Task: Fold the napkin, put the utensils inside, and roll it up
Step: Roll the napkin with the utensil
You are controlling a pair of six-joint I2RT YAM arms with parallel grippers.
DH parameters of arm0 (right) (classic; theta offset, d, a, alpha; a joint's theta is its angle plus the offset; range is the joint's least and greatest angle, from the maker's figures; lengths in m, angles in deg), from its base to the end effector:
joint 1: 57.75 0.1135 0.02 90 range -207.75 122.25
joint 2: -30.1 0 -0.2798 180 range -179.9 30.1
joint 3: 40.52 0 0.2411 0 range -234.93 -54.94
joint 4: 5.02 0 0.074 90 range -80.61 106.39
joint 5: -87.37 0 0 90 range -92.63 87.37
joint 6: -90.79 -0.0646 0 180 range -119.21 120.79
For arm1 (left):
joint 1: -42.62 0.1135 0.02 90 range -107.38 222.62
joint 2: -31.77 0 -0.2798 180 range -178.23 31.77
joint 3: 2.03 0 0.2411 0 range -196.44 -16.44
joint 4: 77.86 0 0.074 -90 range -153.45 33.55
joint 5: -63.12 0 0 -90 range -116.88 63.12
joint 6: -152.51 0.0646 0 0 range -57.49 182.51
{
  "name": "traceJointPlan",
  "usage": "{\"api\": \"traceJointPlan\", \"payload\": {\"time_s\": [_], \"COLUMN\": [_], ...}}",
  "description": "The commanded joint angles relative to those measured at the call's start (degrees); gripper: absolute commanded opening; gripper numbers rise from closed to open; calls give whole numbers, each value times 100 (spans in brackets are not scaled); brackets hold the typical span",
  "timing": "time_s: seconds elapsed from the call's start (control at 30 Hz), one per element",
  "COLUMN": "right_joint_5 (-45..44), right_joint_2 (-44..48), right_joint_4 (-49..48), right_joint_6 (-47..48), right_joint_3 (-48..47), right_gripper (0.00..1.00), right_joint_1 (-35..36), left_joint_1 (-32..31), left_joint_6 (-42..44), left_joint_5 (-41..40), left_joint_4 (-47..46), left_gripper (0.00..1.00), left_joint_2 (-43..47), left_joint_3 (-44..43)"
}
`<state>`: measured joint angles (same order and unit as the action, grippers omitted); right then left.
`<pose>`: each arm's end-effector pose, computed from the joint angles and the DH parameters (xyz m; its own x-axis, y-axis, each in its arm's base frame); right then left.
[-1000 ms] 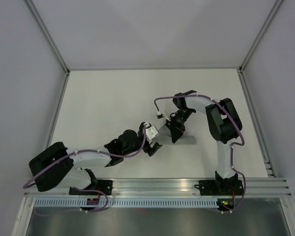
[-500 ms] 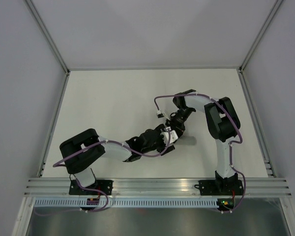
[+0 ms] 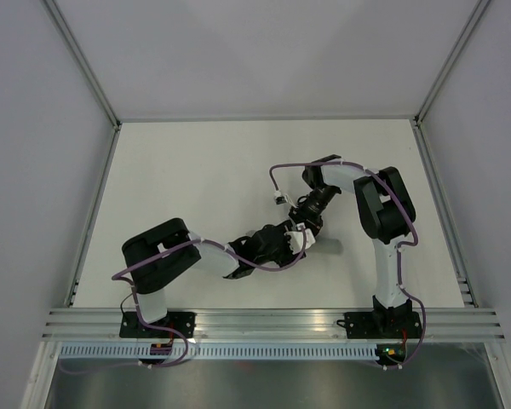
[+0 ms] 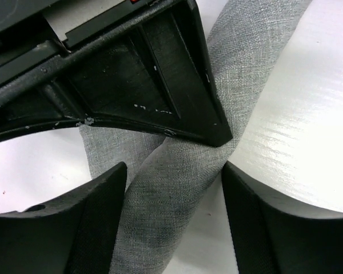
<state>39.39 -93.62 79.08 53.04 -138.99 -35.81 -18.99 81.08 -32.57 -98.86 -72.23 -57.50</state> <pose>0.3112 0.1720 0.1283 -0.4790 -0.8262 -0.2965 -0.7360 0.1939 0.6486 0.1815 -0.3224 0.1404 0.0571 0.5608 -0.8260 0.8602 0.3923 0.3258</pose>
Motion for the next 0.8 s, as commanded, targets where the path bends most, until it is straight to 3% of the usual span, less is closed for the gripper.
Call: {"api": "traceJointPlan", "payload": {"time_s": [0.0, 0.4, 0.57, 0.77], "right_joint_5": [-1179, -757, -371, -265], "right_joint_2": [-381, 216, 919, 1868], "right_joint_4": [-500, -369, -351, -1158], "right_joint_6": [251, 216, 163, -337], "right_joint_3": [249, 258, 354, 714], "right_gripper": [7, 32, 39, 45], "right_joint_1": [-75, -119, -242, -742], "left_joint_1": [-45, -45, -36, 104], "left_joint_6": [130, -283, -494, -828], "left_joint_5": [-63, 191, 507, 990], "left_joint_4": [61, 237, 299, 413], "left_gripper": [68, 4, 2, 2], "left_joint_2": [-85, -129, -181, -155], "left_joint_3": [-227, -192, -139, -25]}}
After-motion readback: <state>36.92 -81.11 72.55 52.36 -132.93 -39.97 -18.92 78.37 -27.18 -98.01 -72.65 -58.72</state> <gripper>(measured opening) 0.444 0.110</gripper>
